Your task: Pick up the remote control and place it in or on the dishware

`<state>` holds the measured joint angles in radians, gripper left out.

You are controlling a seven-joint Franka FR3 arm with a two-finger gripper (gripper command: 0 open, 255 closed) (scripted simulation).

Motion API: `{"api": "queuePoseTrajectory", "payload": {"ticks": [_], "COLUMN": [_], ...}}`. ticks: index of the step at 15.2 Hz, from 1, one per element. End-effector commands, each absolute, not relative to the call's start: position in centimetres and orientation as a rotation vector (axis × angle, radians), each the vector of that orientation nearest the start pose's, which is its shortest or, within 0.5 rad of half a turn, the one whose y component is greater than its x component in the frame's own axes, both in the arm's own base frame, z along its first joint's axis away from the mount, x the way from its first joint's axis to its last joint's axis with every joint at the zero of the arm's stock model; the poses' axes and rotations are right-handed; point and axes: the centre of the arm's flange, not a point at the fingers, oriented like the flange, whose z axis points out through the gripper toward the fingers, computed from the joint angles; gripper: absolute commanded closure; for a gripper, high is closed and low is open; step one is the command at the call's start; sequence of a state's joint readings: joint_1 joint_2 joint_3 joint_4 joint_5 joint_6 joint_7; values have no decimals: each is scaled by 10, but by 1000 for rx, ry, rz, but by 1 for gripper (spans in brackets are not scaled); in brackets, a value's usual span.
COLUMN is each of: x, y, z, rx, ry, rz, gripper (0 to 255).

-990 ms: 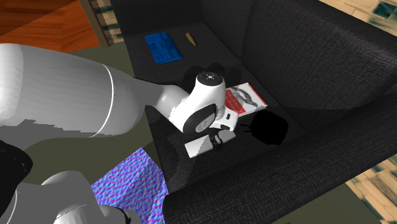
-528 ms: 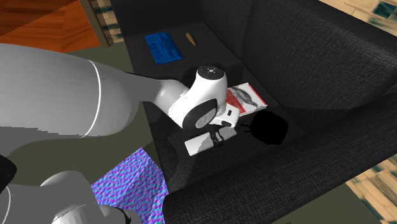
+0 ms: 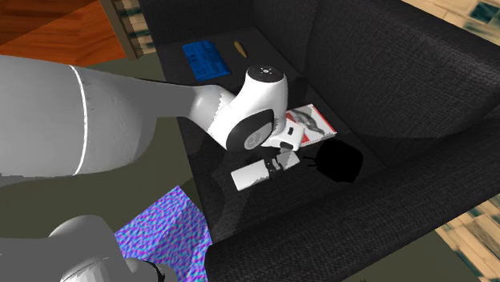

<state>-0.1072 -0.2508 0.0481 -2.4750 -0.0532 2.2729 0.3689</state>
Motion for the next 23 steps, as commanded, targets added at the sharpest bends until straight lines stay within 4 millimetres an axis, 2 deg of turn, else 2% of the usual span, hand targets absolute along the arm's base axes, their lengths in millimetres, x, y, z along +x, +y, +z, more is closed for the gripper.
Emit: {"api": "queuePoseTrajectory", "payload": {"ticks": [1,23], "x": [450,450], "y": [-28,-28], "z": [401,514], "rx": [-3123,-3123], "ry": [627,627], "rz": [-88,-88], "gripper": [255,255]}}
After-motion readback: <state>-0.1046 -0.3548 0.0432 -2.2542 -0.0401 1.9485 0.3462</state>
